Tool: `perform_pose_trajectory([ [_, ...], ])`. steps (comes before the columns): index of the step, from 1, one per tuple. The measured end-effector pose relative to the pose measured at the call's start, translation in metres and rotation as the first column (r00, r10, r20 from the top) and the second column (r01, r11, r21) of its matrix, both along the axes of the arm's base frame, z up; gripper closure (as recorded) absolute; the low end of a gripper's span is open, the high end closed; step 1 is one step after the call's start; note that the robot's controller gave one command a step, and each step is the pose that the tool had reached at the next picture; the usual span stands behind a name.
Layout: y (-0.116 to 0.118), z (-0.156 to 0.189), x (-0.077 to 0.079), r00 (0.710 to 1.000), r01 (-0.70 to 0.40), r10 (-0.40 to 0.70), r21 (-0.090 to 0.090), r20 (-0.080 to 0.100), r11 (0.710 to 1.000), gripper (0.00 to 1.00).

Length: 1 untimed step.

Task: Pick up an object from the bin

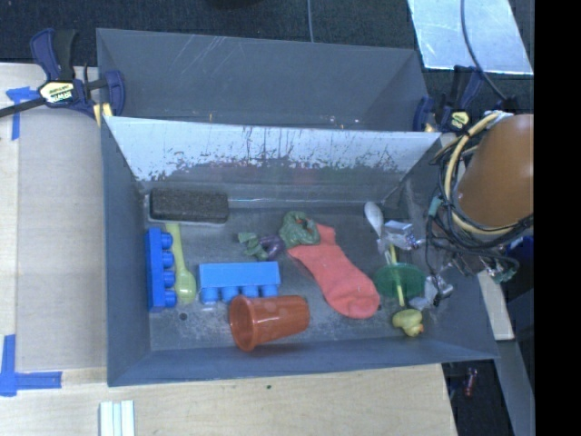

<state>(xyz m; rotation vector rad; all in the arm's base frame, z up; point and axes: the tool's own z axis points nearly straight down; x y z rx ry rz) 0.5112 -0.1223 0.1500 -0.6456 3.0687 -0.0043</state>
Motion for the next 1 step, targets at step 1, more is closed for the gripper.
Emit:
perform_pose_trajectory([
  [1, -0.004, -0.0314, 0.0082, 0.996, 0.091, -0.091, 0.001, 0.005, 0.996, 0.0],
])
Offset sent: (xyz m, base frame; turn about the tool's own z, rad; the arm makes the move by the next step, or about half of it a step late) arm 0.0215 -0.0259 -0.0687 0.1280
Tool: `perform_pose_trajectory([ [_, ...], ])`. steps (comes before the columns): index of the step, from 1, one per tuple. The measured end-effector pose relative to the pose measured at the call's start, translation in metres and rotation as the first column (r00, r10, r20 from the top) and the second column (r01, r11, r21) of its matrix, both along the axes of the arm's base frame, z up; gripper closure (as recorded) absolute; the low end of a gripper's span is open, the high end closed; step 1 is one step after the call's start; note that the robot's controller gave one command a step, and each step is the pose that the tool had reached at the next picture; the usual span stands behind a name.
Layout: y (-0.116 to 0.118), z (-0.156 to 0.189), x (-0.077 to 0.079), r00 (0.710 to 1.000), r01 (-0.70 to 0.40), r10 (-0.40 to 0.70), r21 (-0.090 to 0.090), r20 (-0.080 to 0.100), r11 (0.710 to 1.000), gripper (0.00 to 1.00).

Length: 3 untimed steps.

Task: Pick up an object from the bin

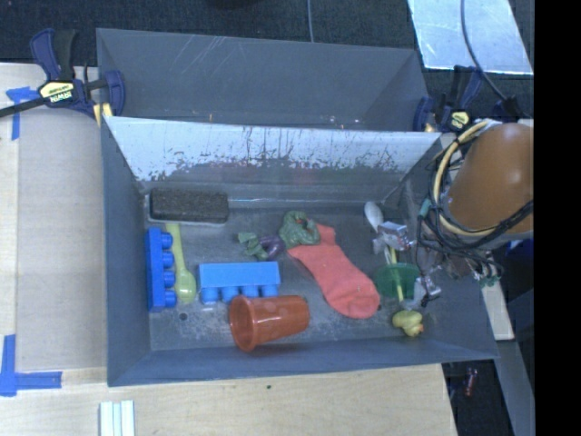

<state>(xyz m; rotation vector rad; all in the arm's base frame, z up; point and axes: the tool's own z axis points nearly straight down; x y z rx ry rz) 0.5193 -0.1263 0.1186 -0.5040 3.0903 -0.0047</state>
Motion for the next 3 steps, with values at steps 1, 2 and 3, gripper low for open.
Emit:
perform_pose_trajectory([
  [1, -0.022, -0.038, 0.014, 0.999, 0.039, -0.039, 0.0, 0.003, 0.999, 0.0],
  [2, 0.015, -0.033, -0.014, 0.989, 0.147, -0.147, 0.003, 0.014, 0.989, 0.0],
  [3, 0.042, -0.044, 0.011, 0.989, 0.15, -0.15, 0.0, 0.008, 0.989, 0.0],
])
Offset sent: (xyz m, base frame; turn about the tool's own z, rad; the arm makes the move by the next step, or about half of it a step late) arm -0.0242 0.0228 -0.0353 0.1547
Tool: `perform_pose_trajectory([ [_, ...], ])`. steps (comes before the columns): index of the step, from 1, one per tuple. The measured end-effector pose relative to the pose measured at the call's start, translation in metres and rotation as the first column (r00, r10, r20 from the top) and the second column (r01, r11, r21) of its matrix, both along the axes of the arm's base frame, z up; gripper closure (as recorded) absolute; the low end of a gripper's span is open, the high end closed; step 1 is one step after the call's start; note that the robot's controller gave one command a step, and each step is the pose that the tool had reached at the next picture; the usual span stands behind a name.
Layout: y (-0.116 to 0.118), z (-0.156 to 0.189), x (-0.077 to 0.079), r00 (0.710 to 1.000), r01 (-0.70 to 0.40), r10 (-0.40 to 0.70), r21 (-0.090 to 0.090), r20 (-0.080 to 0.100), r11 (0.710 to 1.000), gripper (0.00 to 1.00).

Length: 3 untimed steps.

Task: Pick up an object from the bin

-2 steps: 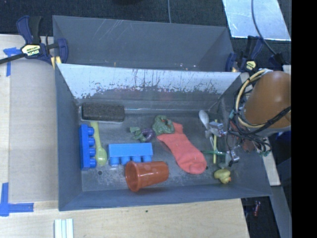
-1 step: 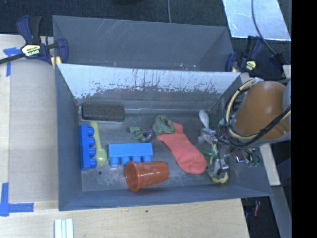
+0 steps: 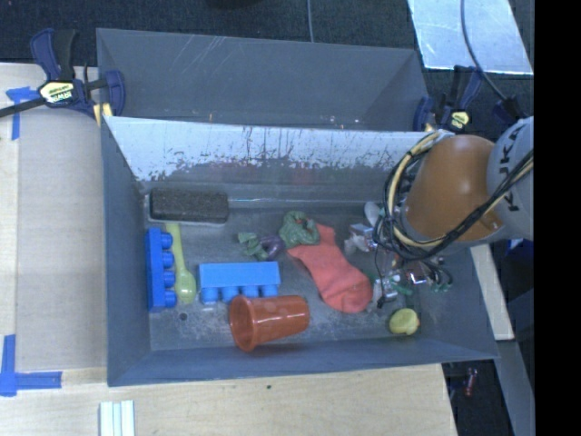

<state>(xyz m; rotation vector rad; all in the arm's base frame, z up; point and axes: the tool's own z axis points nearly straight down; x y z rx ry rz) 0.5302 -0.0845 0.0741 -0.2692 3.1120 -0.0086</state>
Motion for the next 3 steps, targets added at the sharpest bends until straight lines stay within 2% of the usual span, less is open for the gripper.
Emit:
perform_pose_trajectory([
  [1, 0.0082, 0.0068, -0.0102, 0.99, 0.144, -0.144, 0.004, 0.001, 0.99, 0.0],
  [2, 0.0115, 0.0023, -0.0163, 0.981, 0.192, -0.192, 0.005, 0.002, 0.981, 0.0],
  [3, 0.0166, -0.001, -0.0074, 0.965, 0.261, -0.261, 0.008, 0.009, 0.965, 1.0],
])
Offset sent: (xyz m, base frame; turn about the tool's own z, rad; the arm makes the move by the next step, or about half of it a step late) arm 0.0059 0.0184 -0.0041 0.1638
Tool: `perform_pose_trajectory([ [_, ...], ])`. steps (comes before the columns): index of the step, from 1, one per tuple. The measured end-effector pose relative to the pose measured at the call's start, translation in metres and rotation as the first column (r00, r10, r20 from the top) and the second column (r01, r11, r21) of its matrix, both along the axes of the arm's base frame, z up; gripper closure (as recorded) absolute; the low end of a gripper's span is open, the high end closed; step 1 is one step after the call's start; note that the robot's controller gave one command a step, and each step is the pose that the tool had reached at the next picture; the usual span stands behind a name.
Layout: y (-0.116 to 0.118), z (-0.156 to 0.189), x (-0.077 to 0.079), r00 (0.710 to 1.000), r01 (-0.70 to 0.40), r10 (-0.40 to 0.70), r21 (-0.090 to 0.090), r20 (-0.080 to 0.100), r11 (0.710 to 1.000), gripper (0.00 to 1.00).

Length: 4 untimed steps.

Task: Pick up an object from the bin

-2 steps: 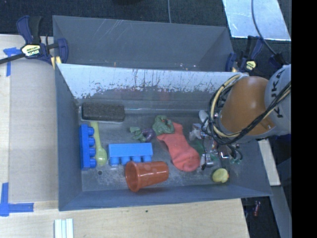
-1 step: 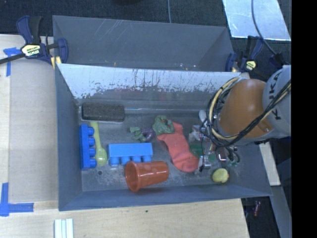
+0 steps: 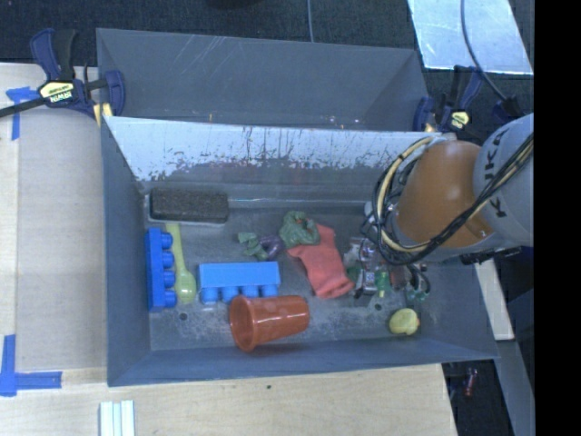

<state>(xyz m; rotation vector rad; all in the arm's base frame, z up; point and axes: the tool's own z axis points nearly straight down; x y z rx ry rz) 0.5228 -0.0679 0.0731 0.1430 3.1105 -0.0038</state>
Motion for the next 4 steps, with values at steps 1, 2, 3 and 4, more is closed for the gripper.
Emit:
perform_pose_trajectory([
  [1, 0.0, 0.0, 0.0, 1.0, 0.0, 0.0, 0.0, 0.0, 1.0, 1.0],
  [2, 0.002, 0.0, 0.001, 1.0, -0.012, 0.012, -0.003, 0.001, 1.0, 1.0],
  [3, 0.009, 0.0, 0.003, 1.0, -0.022, 0.022, -0.006, 0.007, 1.0, 1.0],
  [4, 0.009, 0.0, -0.008, 1.0, -0.004, 0.004, -0.007, 0.019, 1.0, 1.0],
])
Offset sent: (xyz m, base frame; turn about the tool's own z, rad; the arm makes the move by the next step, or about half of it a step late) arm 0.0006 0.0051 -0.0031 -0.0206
